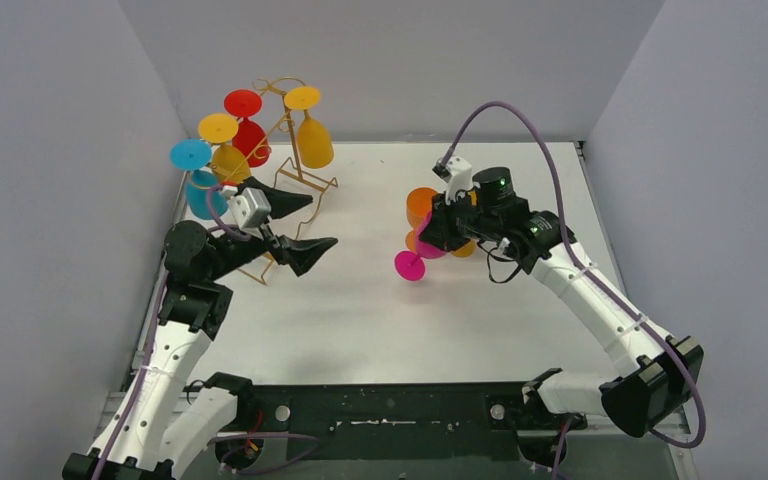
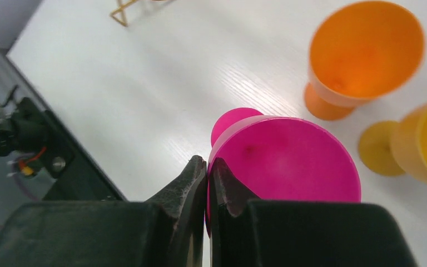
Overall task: Take the wine glass off the wine glass rack
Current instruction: Place the wine glass at the center of the board.
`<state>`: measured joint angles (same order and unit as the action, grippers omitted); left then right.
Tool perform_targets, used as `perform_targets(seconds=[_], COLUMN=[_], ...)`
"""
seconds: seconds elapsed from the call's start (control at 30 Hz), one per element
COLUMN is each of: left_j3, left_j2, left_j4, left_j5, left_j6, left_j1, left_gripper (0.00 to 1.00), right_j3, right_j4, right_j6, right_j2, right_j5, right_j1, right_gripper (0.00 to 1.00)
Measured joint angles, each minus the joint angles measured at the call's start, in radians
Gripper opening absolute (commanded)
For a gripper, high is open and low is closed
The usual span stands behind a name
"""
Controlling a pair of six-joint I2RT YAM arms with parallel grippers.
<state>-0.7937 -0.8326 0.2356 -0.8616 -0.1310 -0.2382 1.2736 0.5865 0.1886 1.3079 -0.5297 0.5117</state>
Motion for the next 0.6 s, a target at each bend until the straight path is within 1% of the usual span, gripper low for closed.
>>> perform_targets(seconds=[0.1,0.2,0.33,0.5,0.6], left_j3=[0.000,-0.001,-0.011,-0.011,-0.011], left_j2=[0.014,0.005,-0.029,-0.035,-0.024], left_j4=[0.014,0.019,0.019,0.015,0.014], left_j5=[0.110,0.171,0.183,0.176,0.177], left_j6=[-0.050,-0.093,-0.136,-0.156,-0.155], left_j1=[0.000,0.000,0.001,0.002,0.002], left_gripper=[0.97,0.97,0.97,0.97,0.97], right_j3=[-0.040,-0.047,-0.070,-0.151,-0.188], right_j4=[0.029,0.065,0.081,0.066,0.065], right_j6=[-0.018,-0.021,-0.011,0.011,0.040], right_j2=[-0.042,-0.032,-0.017,-0.037,-0.053], right_j5=[0.164,0.280,0.397,0.570,0.649], right_j1=[0.015,0.013,0.012,0.007,-0.042], right_gripper=[0.00,0.00,0.00,0.00,0.00])
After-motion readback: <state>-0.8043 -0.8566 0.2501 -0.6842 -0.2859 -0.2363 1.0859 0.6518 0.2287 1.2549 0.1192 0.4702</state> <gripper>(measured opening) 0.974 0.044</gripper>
